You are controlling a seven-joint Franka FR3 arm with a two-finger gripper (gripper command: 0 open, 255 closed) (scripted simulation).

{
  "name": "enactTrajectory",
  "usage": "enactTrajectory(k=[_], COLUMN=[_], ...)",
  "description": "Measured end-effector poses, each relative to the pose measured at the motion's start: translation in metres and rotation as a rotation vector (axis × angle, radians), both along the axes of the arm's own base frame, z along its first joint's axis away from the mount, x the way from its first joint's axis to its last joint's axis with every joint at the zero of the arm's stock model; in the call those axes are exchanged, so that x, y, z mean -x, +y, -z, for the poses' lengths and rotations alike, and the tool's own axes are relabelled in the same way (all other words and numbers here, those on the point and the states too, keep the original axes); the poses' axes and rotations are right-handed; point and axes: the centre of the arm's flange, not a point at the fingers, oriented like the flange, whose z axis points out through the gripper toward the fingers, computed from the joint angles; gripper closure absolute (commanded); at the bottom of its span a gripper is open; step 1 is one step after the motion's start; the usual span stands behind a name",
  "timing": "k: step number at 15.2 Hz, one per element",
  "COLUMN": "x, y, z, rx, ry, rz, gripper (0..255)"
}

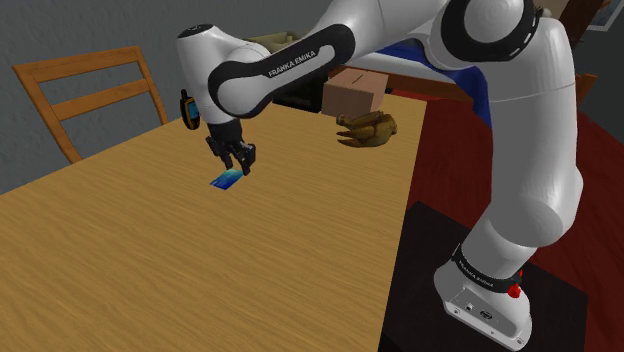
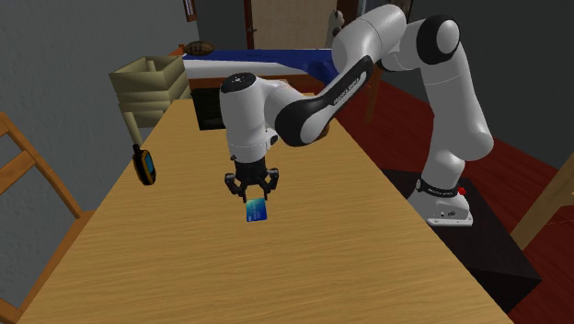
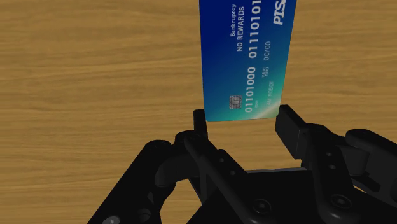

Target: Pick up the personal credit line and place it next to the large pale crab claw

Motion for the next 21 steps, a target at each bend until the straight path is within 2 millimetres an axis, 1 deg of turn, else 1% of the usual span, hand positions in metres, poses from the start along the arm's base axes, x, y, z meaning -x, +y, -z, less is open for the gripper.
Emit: enactTrajectory(k=[17, 21], x=[0.001, 0.001], y=[0.001, 0.001], z=[-0.087, -0.11], rx=[0.0, 0.0], ry=[0.0, 0.0], rz=[0.0, 0.0], gripper=[255, 255])
